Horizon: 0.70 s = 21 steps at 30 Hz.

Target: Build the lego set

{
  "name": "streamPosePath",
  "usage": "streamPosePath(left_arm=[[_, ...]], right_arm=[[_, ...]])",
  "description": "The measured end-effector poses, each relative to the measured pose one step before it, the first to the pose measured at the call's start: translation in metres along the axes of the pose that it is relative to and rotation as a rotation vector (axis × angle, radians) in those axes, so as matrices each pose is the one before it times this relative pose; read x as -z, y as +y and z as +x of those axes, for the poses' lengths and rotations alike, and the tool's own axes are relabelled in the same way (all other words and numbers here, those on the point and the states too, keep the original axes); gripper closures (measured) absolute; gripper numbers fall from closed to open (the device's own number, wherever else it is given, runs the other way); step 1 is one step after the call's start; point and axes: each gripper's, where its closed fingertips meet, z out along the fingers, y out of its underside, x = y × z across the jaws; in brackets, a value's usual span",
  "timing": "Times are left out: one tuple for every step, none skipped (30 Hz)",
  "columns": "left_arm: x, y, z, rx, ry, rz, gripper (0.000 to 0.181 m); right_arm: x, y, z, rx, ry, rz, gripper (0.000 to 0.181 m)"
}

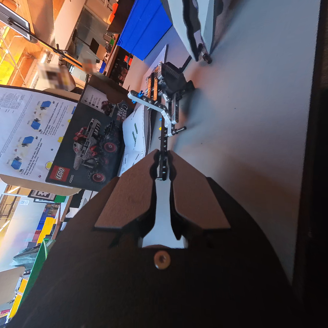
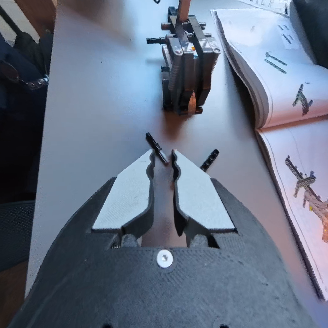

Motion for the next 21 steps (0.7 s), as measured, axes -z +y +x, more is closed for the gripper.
streamPosePath(left_arm=[[0.00010, -0.00014, -0.00017, 0.0033, 0.0011, 0.0024, 0.175], [0.00012, 0.00012, -0.00047, 0.0057, 0.0005, 0.0015, 0.175], [0.00002, 0.00024, -0.00098, 0.0070, -0.0018, -0.0001, 0.175], [-0.00016, 0.00034, -0.00088, 0.0071, -0.0015, -0.0009, 0.175], [-0.00039, 0.00053, -0.00077, 0.0068, -0.0006, -0.0024, 0.175], [-0.00057, 0.00099, -0.00063, 0.0072, 0.0004, -0.0043, 0.175], [-0.00103, 0.00198, -0.00145, 0.0097, -0.0027, -0.0094, 0.175], [-0.00141, 0.00285, -0.00130, 0.0102, -0.0013, -0.0160, 0.175], [-0.00141, 0.00210, 0.00054, 0.0081, 0.0097, -0.0099, 0.175], [-0.00091, 0.00111, 0.00120, 0.0049, 0.0116, -0.0053, 0.175], [-0.00011, 0.00002, 0.00065, 0.0001, 0.0036, -0.0009, 0.175], [0.00068, -0.00084, 0.00030, -0.0059, -0.0015, 0.0046, 0.175], [0.00092, -0.00129, 0.00019, -0.0087, -0.0049, 0.0069, 0.175], [0.00110, -0.00132, -0.00106, -0.0076, -0.0119, 0.0052, 0.175], [0.00085, -0.00140, -0.00049, -0.0072, -0.0086, 0.0050, 0.175], [-0.00003, -0.00088, 0.00225, -0.0098, 0.0085, 0.0034, 0.175], [-0.00064, 0.00061, 0.00173, -0.0067, 0.0067, -0.0037, 0.175], [-0.00081, 0.00199, -0.00005, 0.0000, -0.0011, -0.0140, 0.175], [-0.00064, 0.00144, -0.00056, 0.0022, -0.0027, -0.0105, 0.175], [-0.00026, 0.00047, 0.00004, 0.0022, 0.0014, -0.0021, 0.175], [0.00020, -0.00015, 0.00045, 0.0020, 0.0034, 0.0015, 0.175]], right_arm=[[-0.00084, -0.00027, -0.00139, 0.0001, -0.0145, -0.0075, 0.172], [-0.00101, -0.00060, -0.00190, 0.0052, -0.0103, -0.0045, 0.177], [-0.00112, -0.00145, -0.00043, 0.0088, 0.0059, 0.0040, 0.178], [-0.00147, -0.00191, -0.00093, 0.0111, 0.0076, 0.0049, 0.178], [-0.00175, -0.00262, -0.00292, 0.0113, -0.0031, 0.0049, 0.178], [-0.00233, -0.00329, -0.00295, 0.0111, -0.0025, 0.0034, 0.178], [-0.00267, -0.00375, 0.00010, 0.0101, 0.0154, 0.0037, 0.178], [-0.00224, -0.00426, 0.00112, 0.0109, 0.0210, 0.0046, 0.178], [-0.00152, -0.00698, -0.00155, 0.0094, 0.0026, 0.0224, 0.178], [-0.00123, -0.01025, -0.00278, 0.0002, -0.0057, 0.0431, 0.178], [-0.00150, -0.01166, -0.00303, -0.0079, -0.0088, 0.0488, 0.178], [-0.00233, -0.01033, -0.00352, -0.0065, -0.0090, 0.0371, 0.178], [-0.00307, -0.00911, -0.00264, -0.0001, 0.0003, 0.0317, 0.178], [-0.00394, -0.00794, -0.00227, 0.0045, 0.0055, 0.0259, 0.178], [-0.00433, -0.00644, -0.00230, 0.0070, 0.0057, 0.0171, 0.178], [-0.00476, -0.00543, -0.00220, 0.0087, 0.0067, 0.0129, 0.178], [-0.00474, -0.00381, -0.00109, 0.0110, 0.0119, 0.0032, 0.178], [-0.00452, -0.00289, -0.00043, 0.0116, 0.0128, -0.0003, 0.178], [-0.00400, -0.00266, -0.00033, 0.0094, 0.0093, 0.0009, 0.178], [-0.00373, -0.00216, -0.00004, 0.0062, 0.0072, -0.0005, 0.178], [-0.00340, -0.00137, 0.00017, 0.0042, 0.0060, -0.0026, 0.178]])
